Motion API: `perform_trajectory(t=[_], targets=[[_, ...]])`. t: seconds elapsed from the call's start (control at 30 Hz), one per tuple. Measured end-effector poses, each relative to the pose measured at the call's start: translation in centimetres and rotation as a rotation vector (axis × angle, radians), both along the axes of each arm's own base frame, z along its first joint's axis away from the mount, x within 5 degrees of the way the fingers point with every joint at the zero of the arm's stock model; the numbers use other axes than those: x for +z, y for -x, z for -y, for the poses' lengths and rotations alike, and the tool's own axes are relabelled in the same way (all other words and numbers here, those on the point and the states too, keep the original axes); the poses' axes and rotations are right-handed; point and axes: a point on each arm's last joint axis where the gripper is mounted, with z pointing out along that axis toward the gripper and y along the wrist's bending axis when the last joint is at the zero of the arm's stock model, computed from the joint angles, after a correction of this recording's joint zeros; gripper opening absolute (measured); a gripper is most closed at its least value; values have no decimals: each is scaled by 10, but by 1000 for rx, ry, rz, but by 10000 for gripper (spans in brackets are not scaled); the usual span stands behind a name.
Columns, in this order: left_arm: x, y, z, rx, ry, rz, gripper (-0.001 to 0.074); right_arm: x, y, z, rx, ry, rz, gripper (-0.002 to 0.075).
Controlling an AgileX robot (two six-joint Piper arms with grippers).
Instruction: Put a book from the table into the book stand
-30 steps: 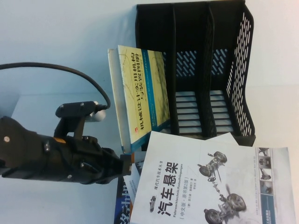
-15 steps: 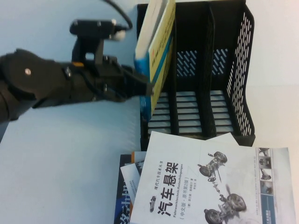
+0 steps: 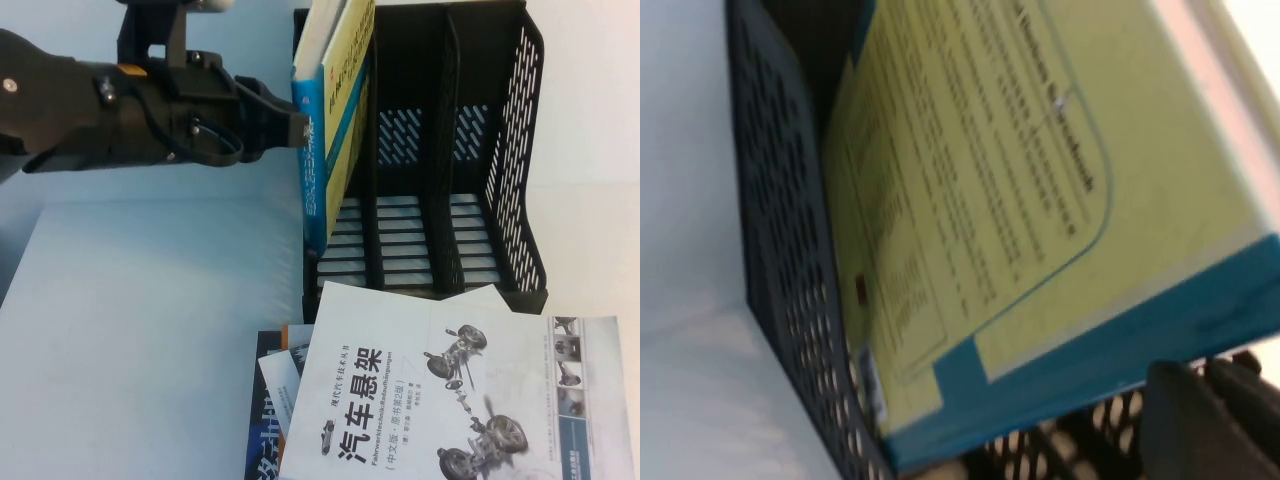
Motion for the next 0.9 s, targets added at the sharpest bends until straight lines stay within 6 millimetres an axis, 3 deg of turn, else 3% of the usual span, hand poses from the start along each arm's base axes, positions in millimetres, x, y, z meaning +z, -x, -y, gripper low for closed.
perform_trajectory(t=[0.17, 0.43, 0.67, 0.77, 0.9], targets=[[-9, -4, -1, 24, -23, -49, -4, -5, -2, -2, 9, -17, -19, 0], [-26, -11, 0, 41, -61, -105, -4, -43, -22, -15, 84, -66, -165, 0], [-25, -7, -3, 53, -70, -138, -4, -49, -48, -37, 188, -225, -252, 6], [-15, 0, -14, 105, -68, -146, -4, -50, -66, -52, 267, -290, -269, 80], [0, 19, -40, 203, -52, -124, -4, -61, -100, -76, 328, -399, -374, 286]])
